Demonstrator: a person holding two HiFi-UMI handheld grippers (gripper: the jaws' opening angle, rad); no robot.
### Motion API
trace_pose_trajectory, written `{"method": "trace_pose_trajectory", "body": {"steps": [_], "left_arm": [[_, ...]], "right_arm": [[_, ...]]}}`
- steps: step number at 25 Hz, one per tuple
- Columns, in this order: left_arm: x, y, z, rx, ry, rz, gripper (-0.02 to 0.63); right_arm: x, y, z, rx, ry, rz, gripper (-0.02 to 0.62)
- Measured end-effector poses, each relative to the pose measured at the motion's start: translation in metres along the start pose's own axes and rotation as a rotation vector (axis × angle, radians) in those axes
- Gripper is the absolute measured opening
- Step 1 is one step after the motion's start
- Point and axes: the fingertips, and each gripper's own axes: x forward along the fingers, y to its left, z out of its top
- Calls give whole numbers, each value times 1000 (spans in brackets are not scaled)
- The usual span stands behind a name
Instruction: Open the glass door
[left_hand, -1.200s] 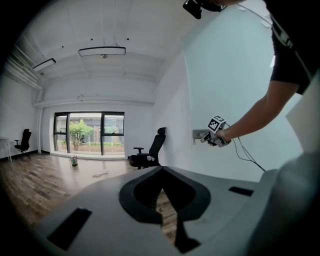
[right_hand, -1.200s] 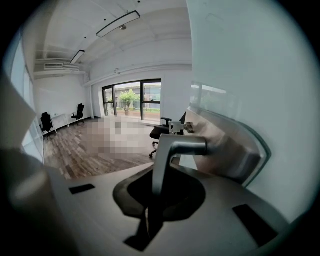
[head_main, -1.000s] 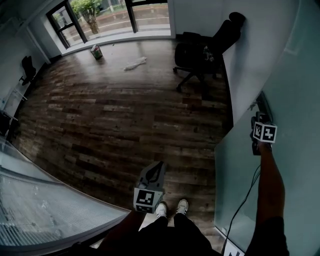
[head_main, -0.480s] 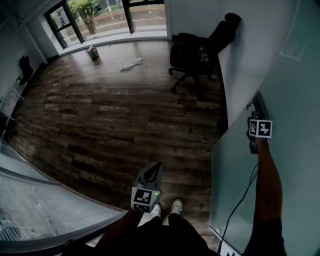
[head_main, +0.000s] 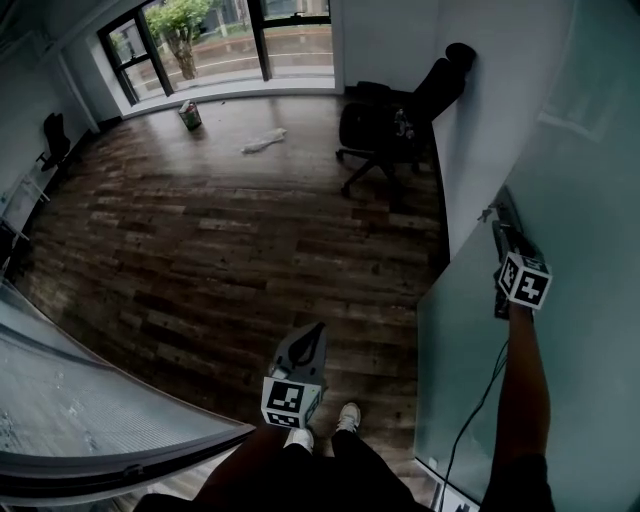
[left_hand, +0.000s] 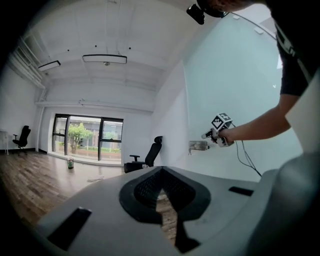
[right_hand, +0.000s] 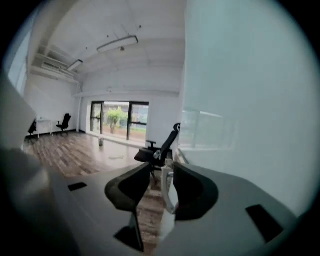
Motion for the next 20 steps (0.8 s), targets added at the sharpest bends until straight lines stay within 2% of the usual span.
{"method": "trace_pose_trajectory", "body": {"steps": [2, 3, 5, 6, 8, 11, 16, 20], "left_arm": [[-24, -6, -2, -15, 12, -26, 3], [-37, -8, -5, -21, 20, -39, 3], [-66, -10, -9, -22, 18, -53, 3], [-83, -10, -11, -21, 8, -54, 3], [-121, -10, -17, -16, -10, -56, 3], [-183, -17, -32, -10, 13, -77, 3], [-285, -33, -47, -13, 11, -89, 3], [-360, -40, -47, -29, 8, -72, 3]], "right_arm": [[-55, 25, 8, 6, -151, 40, 147], [-84, 39, 4, -8, -195, 50, 113], [-143, 69, -11, -35, -246, 49, 39], [-173, 84, -22, -35, -260, 49, 25], [-233, 122, -49, -20, -279, 60, 17], [-324, 181, -92, 1, -295, 86, 15], [-445, 264, -168, 52, -245, 140, 15], [-530, 305, -196, 22, -227, 151, 15]]}}
